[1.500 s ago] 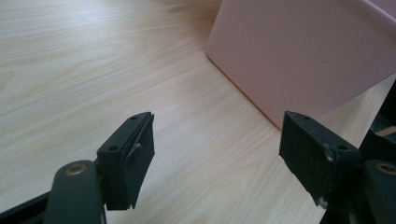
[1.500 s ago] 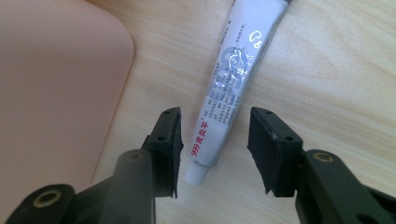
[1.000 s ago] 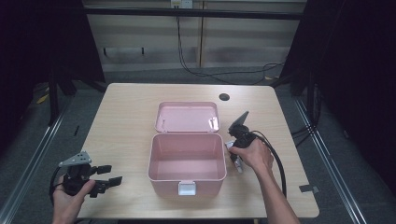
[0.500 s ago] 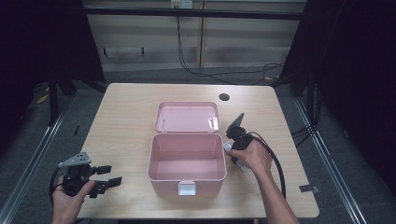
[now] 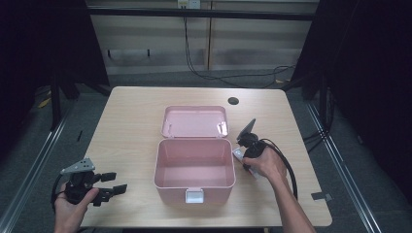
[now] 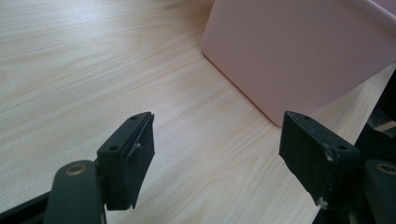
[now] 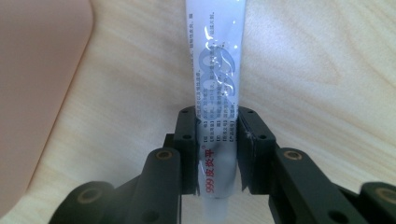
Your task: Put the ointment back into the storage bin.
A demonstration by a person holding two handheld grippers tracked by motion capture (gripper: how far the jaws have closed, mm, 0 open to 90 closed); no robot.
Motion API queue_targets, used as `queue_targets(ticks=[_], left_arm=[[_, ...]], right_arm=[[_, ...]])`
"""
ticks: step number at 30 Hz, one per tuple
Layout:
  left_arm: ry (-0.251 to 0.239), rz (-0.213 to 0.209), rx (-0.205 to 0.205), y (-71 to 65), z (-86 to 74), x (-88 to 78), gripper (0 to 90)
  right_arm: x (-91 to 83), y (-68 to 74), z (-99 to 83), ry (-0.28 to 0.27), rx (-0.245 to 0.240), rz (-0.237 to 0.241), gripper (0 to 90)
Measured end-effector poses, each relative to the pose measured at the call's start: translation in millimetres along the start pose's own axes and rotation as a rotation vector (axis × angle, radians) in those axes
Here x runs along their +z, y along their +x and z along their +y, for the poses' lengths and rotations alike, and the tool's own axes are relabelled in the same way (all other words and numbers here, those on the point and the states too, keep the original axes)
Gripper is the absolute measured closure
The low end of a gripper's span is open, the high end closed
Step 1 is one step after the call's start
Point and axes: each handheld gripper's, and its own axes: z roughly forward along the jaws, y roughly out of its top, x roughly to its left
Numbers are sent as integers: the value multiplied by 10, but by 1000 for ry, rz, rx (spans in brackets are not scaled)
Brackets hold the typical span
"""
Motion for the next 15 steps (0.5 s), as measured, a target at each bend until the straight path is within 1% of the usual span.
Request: queue_targets(ticks=[1,7,10,12,13,14,15], left_arm=[[1,0,-1,1,0,0,264],[1,3,-1,2,-1,-1,264],[2,7,0,2,-1,2,266],[4,6,0,2,-1,3,266],[3,6,-1,1,-2,2,266],[2,5,-2,0,-3,3,266],[2,5,-2,0,-3,3,266]], right_arm=[[-7,-6,-17,2,0,12,717],[-78,-62,-92,-8,-1,25,717],[-93,-67,-113,-9,-12,27,717],[-109,-57,-149,-13,-32,26,716],[-114,-52,-162,-11,-40,37,716],[-126,-57,-177,-19,-47,46,716],[-126,-57,-177,-19,-47,46,716]])
